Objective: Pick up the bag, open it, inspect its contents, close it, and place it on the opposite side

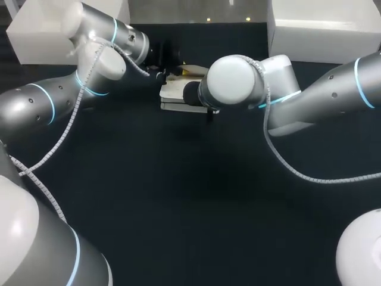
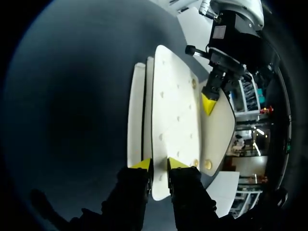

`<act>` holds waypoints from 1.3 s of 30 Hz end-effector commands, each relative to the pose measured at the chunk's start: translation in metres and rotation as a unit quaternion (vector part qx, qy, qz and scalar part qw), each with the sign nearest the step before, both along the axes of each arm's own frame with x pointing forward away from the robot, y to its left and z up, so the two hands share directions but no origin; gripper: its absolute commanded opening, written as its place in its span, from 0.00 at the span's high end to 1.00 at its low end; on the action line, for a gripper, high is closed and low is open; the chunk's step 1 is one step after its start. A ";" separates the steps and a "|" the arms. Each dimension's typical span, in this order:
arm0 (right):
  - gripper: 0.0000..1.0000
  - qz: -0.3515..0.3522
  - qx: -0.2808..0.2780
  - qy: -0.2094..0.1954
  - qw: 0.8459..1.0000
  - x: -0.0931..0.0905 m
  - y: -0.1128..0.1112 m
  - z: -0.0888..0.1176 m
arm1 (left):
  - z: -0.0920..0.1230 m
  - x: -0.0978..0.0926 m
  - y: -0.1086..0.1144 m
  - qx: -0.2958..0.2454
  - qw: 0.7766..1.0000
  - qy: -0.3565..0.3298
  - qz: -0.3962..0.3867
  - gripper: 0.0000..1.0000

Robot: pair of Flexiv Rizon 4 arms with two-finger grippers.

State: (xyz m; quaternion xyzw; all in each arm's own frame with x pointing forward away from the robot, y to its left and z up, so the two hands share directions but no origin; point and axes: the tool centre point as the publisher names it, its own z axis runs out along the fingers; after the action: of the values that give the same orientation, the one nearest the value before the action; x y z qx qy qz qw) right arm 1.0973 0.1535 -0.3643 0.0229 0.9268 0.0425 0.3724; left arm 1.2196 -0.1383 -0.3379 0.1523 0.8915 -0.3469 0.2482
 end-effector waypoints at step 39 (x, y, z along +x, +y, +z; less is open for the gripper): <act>1.00 -0.016 0.012 0.002 1.000 0.004 0.003 -0.005 | 0.006 -0.028 0.010 -0.039 0.996 -0.075 -0.002 0.54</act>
State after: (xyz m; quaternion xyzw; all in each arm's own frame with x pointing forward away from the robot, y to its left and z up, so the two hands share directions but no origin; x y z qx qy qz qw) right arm 1.1004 0.1547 -0.3669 0.0415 0.9271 0.0474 0.3694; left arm 1.1894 -0.1283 -0.3368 0.1687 0.8528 -0.3716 0.3257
